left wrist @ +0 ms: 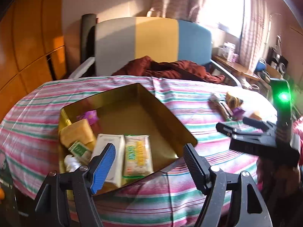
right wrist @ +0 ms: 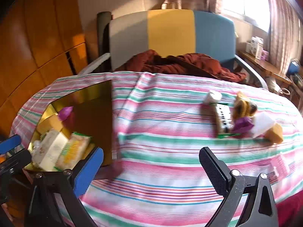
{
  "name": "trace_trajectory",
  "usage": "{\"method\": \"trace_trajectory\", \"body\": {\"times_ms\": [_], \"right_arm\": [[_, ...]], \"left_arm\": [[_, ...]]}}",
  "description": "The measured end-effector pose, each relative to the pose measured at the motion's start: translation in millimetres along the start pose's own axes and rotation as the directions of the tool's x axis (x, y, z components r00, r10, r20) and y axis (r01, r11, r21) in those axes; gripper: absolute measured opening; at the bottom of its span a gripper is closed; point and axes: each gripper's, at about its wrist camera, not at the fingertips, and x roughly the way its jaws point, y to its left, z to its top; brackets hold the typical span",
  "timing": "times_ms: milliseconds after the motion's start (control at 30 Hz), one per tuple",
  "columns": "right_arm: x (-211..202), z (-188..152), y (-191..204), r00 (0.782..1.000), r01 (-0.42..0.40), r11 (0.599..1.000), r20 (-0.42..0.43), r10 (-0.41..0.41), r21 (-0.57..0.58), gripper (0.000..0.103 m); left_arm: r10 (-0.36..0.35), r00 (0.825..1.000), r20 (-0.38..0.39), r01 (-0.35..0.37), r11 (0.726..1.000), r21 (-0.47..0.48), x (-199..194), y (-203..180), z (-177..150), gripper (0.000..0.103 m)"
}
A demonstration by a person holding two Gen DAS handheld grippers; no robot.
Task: Organize objects
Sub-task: 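Withdraw both open tools from the tray toward the remaining items, then lower the left tool onto the green-ended granola bar and close on it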
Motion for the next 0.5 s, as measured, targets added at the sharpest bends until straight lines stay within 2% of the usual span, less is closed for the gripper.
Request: {"method": "trace_trajectory", "body": {"times_ms": [200, 300, 400, 500], "right_arm": [[-1, 19, -68, 0.997, 0.075, 0.994, -0.012, -0.075, 0.079, 0.102], [-5, 28, -109, 0.989, 0.146, 0.982, -0.009, -0.146, 0.122, 0.102], [-6, 34, -157, 0.973, 0.227, 0.956, -0.013, -0.229, 0.188, 0.102], [-9, 34, -206, 0.956, 0.286, 0.911, -0.019, -0.294, 0.296, 0.102]], "left_arm": [[-0.031, 0.999, -0.038, 0.033, 0.998, 0.047, 11, -24, 7, 0.075], [-0.046, 0.998, -0.048, 0.049, 0.996, 0.068, 16, -34, 11, 0.075], [-0.056, 0.998, -0.036, 0.059, 0.992, 0.108, 17, -49, 17, 0.075], [-0.072, 0.997, -0.035, 0.077, 0.985, 0.153, 23, -68, 24, 0.075]]}}
